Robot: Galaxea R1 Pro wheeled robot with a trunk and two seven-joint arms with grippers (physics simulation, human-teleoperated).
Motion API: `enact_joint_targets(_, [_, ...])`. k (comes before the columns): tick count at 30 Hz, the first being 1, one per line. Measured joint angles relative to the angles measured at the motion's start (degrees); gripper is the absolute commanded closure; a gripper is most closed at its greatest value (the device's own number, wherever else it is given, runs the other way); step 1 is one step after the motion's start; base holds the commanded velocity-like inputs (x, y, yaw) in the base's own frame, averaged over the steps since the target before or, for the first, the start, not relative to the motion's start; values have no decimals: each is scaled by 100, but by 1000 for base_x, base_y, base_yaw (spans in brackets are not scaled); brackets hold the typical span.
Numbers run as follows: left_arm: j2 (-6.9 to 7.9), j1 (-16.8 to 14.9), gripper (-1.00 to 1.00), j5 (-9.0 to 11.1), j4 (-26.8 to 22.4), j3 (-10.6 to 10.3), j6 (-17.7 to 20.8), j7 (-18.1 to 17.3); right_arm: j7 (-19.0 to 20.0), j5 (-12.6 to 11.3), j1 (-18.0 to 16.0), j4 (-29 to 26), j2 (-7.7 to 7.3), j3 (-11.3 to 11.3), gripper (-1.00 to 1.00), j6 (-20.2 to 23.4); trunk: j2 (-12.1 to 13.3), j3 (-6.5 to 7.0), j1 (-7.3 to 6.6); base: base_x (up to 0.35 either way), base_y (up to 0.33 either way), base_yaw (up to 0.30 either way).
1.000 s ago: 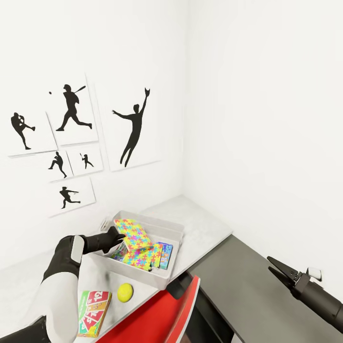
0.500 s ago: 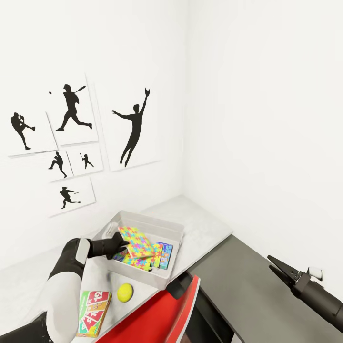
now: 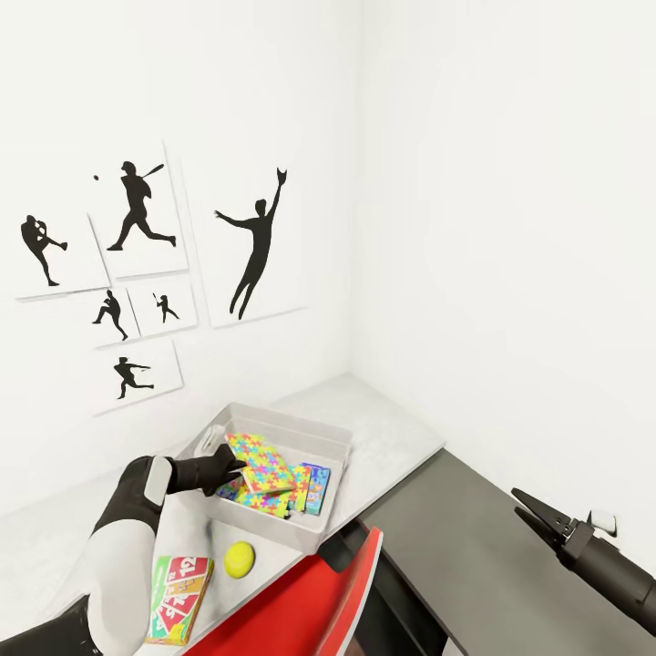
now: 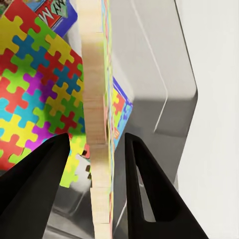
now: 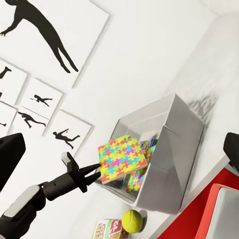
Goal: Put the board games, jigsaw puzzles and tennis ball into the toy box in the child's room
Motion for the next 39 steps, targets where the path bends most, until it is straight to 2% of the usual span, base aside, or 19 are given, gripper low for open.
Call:
enact_joint_targets(1, [1, 1, -100, -1, 0, 0, -1, -1, 0, 0, 0, 1, 0, 0, -100, 0, 0, 0, 0, 0, 0, 0])
enact_joint_targets(11, [21, 3, -100, 291, 0, -3, 4, -57, 0, 0, 0, 2, 0, -1, -100, -2, 0, 0, 0, 0, 0, 0])
enact_joint_targets(19, [33, 4, -100, 361, -19, -1, 71, -86, 0, 0, 0, 0, 0, 0, -100, -6, 0, 0, 0, 0, 0, 0])
enact_joint_targets(21, [46, 4, -100, 441, -31, -5, 131, -82, 0, 0, 0, 2, 0, 0, -100, -8, 0, 0, 0, 0, 0, 0])
enact_joint_targets(24, [109, 28, -100, 730, -64, -26, 198, -155, 0, 0, 0, 2, 0, 0, -100, -9, 0, 0, 0, 0, 0, 0])
enact_joint_targets(26, [206, 56, -100, 911, -129, -66, 214, -411, 0, 0, 0, 1, 0, 0, -100, -9, 0, 0, 0, 0, 0, 0])
enact_joint_targets(28, [341, 79, -100, 991, -202, -116, 219, -881, 1, 0, 0, 3, 0, 0, -100, -8, 0, 0, 0, 0, 0, 0])
enact_joint_targets(29, [457, 111, -100, 1031, -231, -190, 224, -1273, 1, 0, 0, 2, 0, 0, -100, -9, 0, 0, 0, 0, 0, 0])
enact_joint_targets(30, [529, 144, -100, 1038, -245, -247, 226, -1496, 1, 0, 0, 1, 0, 0, -100, -9, 0, 0, 0, 0, 0, 0])
enact_joint_targets(32, [840, 327, -100, 1055, -355, -644, 231, -2438, 1, 0, 0, 4, 0, 0, -100, -9, -1, 0, 0, 0, 0, 0])
enact_joint_targets(34, [1020, 426, -100, 1052, -465, -945, 231, -2945, 1, 0, 0, 2, 0, 0, -100, -9, 0, 0, 0, 0, 0, 0])
enact_joint_targets(36, [1372, 654, -100, 1044, -729, -1538, 219, -3897, 1, 0, 0, 4, 0, 1, -100, -9, -1, 0, 0, 0, 0, 0])
enact_joint_targets(37, [1462, 723, -100, 1036, -800, -1667, 205, -4122, 1, 0, 0, 3, 0, 2, -100, -9, -1, 0, 0, 0, 0, 0])
enact_joint_targets(38, [1618, 859, -100, 1028, -934, -1854, 187, -4514, 1, 0, 0, 3, 0, 5, -100, -9, -1, 0, 0, 0, 0, 0])
enact_joint_targets(39, [1695, 931, -100, 1022, -1001, -1924, 176, -4695, 1, 0, 0, 2, 0, 4, -100, -9, -1, 0, 0, 0, 0, 0])
